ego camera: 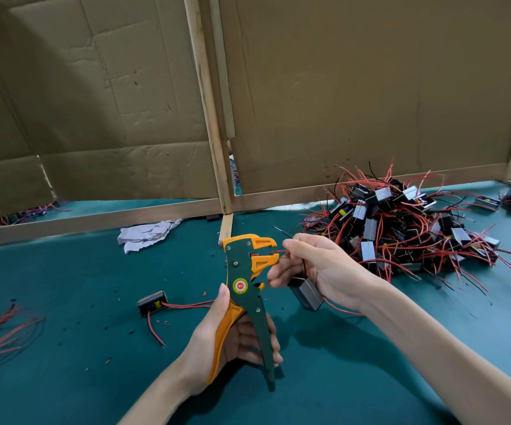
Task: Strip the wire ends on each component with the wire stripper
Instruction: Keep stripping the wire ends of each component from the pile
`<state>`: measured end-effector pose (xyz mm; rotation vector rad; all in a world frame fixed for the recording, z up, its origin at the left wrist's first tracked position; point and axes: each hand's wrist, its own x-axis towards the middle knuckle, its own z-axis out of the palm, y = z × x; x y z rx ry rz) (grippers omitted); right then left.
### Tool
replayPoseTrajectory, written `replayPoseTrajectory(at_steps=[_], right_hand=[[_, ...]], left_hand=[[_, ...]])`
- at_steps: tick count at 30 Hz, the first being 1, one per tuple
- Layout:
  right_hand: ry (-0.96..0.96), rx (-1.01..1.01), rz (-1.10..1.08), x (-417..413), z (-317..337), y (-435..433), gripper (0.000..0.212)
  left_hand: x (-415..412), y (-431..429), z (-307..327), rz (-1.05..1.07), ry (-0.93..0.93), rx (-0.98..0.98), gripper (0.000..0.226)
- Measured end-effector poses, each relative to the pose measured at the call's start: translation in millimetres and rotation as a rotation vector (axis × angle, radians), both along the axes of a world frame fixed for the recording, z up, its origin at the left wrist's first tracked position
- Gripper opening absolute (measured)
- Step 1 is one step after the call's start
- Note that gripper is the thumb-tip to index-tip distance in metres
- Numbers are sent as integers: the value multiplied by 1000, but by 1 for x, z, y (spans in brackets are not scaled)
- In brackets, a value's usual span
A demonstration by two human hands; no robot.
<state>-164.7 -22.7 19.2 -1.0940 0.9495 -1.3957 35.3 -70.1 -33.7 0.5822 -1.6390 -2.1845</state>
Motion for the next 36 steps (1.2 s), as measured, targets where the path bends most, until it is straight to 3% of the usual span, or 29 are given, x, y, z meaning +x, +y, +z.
replayPoseTrajectory(at_steps=[8,13,19,25,31,36], right_hand=[[-7,7,-2,0,-1,0,26],[16,19,12,1,-3,-3,25],[16,-17,-15,-1,-5,-6,24],[87,-57,-86,-5,-3,-6,23],[260,-242,-469,-31,46,-12,28],[817,-384,-970,-97,91,-29,23]], left_hand=[[1,1,-6,100,-35,-70,85],[-6,9,-13,319,-63,-95,84],[-5,0,-7,192,80,-24,90],[-7,-2,-7,336,135,5,86],[-7,-5,-8,403,171,-36,81],[-7,-5,-10,434,170,-43,82]])
